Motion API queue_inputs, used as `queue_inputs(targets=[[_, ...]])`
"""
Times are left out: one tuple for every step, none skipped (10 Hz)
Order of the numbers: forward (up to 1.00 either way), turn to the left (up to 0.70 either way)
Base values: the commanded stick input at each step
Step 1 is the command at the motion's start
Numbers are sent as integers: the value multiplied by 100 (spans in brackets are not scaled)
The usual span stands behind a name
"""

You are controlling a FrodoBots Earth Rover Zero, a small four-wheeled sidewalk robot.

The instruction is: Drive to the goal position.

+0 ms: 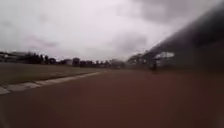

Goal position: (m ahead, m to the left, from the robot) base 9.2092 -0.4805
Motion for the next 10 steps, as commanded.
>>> queue_inputs(targets=[[100, 0], [100, -8], [100, -19], [100, -30], [100, -40], [100, -40], [100, -40], [100, -40], [100, -40], [100, -30]])
